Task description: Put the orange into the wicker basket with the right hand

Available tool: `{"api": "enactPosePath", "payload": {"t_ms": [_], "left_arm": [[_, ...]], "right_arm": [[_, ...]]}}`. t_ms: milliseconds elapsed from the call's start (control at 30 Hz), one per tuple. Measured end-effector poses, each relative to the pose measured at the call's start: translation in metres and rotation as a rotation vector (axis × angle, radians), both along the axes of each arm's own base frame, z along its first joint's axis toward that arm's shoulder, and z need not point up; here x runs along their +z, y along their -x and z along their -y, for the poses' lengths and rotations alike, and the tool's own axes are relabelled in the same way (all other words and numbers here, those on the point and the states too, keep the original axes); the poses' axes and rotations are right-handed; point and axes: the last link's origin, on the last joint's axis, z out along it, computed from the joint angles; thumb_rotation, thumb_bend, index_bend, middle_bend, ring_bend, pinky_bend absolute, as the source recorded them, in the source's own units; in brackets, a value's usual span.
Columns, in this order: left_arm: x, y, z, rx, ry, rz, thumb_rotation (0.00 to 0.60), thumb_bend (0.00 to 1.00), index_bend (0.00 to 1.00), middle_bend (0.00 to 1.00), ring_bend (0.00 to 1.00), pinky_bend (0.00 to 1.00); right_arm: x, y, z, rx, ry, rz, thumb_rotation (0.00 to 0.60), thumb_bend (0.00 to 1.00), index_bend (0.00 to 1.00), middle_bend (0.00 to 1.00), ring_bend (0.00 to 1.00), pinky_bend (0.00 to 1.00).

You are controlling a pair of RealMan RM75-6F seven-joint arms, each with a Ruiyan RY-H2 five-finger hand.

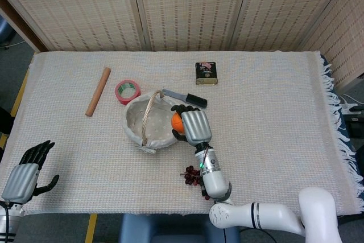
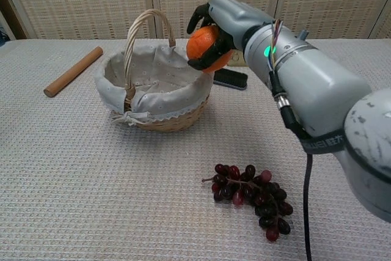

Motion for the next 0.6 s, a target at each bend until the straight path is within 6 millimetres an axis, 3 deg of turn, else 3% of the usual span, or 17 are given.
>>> {"api": "enactPosePath", "payload": {"t_ms": [233, 333, 433, 500, 600], "left_arm": [[0.0, 0.0, 0.0, 0.002, 0.002, 0.007, 0.6, 0.35, 0.0, 0.0, 0.0, 0.06], [-0.001, 0.0, 0.0, -0.001, 0.004, 0.01, 0.6, 0.35, 0.0, 0.0, 0.0, 0.06], [-0.001, -0.001, 0.0, -0.007, 0.004, 0.01, 0.6, 0.35, 0.0, 0.0, 0.0, 0.06], [-0.001, -0.001, 0.0, -0.009, 0.005, 0.01, 0.6, 0.35, 0.0, 0.0, 0.0, 0.06], [-0.001, -0.001, 0.0, -0.01, 0.007, 0.01, 0.6, 0.35, 0.0, 0.0, 0.0, 0.06]], "right_arm": [[-0.018, -0.003, 0.008, 0.016, 0.032, 0.011, 0.6, 0.33, 0.36, 0.57, 0.52, 0.63], [-0.026, -0.003, 0.01, 0.036, 0.051, 0.004, 0.6, 0.33, 0.38, 0.54, 0.45, 0.55], [-0.036, -0.002, 0.011, 0.056, 0.061, -0.001, 0.6, 0.3, 0.39, 0.42, 0.32, 0.4], [-0.041, -0.003, 0.01, 0.068, 0.061, 0.003, 0.6, 0.24, 0.28, 0.31, 0.2, 0.28], [-0.047, -0.005, 0.008, 0.085, 0.065, 0.0, 0.6, 0.18, 0.03, 0.15, 0.04, 0.14]]}}
